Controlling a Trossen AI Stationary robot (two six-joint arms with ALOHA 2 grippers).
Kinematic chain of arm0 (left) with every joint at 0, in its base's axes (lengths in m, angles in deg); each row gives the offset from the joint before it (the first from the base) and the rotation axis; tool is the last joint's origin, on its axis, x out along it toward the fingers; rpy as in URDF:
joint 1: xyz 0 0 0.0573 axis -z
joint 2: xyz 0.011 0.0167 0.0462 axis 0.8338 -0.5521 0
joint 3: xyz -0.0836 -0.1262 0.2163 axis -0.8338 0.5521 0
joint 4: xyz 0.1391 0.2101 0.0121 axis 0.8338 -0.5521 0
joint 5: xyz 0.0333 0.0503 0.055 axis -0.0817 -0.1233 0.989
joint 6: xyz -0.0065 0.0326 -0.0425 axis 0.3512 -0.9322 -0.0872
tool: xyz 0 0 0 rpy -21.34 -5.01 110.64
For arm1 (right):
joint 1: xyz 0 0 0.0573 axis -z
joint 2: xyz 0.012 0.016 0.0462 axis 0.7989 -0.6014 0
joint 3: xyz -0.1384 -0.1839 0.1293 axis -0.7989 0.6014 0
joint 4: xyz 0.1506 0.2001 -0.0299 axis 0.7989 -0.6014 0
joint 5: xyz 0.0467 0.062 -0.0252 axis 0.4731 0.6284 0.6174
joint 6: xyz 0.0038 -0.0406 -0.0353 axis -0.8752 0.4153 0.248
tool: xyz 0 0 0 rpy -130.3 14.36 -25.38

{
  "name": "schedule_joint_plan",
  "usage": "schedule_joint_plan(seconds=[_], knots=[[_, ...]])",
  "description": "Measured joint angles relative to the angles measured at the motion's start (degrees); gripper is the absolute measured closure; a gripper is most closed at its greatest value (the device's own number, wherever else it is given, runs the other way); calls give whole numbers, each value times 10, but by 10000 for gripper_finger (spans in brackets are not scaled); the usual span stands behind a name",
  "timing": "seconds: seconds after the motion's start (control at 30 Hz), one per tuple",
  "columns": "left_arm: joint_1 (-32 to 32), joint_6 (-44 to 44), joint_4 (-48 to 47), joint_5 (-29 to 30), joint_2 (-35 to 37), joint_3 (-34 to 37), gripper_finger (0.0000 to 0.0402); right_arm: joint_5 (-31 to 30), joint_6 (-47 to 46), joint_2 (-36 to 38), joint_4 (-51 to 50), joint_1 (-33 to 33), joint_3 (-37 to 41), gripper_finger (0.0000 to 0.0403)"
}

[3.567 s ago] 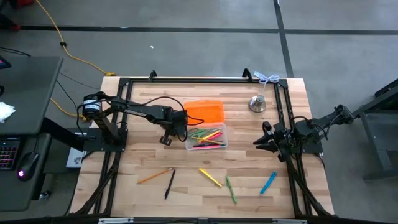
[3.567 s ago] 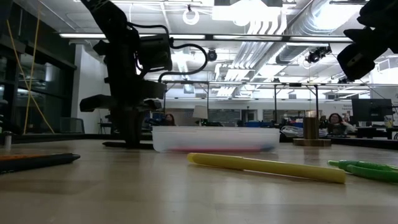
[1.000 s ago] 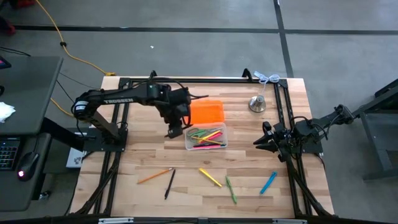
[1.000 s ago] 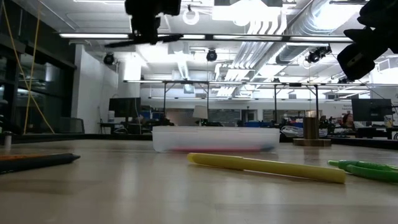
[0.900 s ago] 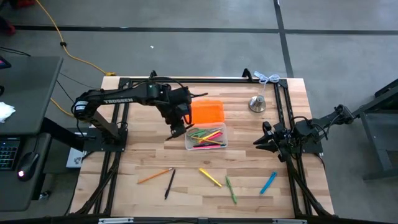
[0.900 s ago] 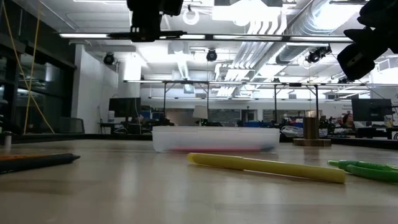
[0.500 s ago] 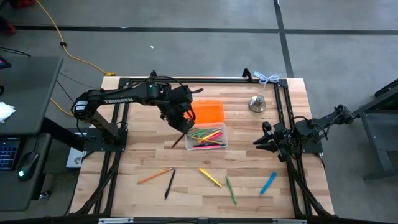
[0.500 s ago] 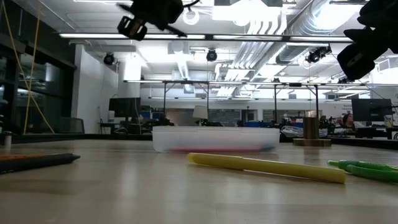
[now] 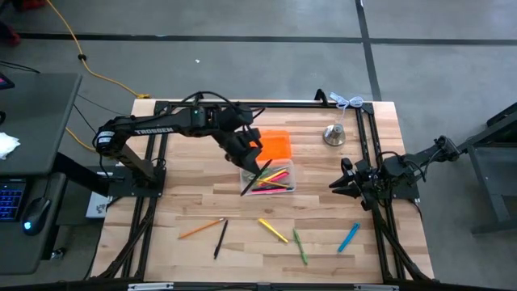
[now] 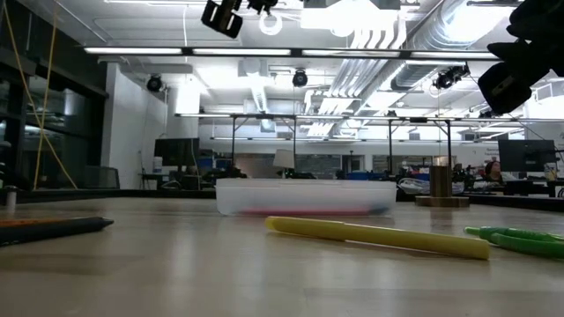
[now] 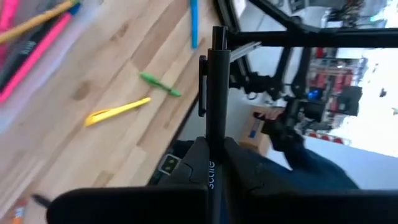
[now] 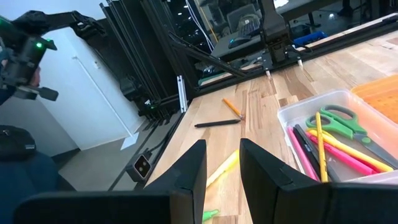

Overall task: Pick & place school supplies into a supply box
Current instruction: Put the black pen into the container

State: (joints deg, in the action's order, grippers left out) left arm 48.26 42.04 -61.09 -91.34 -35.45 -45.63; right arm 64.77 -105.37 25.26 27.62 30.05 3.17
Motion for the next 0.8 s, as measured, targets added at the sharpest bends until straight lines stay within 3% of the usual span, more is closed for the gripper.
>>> schedule_joint_plan(seconds=[0.4,0.7,0.8], knots=[[0,70,77,-23,0,0,355,0,0,0,-6,0,0,329],[0,78,76,12,-1,0,355,0,0,0,-6,0,0,329],[7,47,74,50,-4,0,355,0,0,0,-6,0,0,329]])
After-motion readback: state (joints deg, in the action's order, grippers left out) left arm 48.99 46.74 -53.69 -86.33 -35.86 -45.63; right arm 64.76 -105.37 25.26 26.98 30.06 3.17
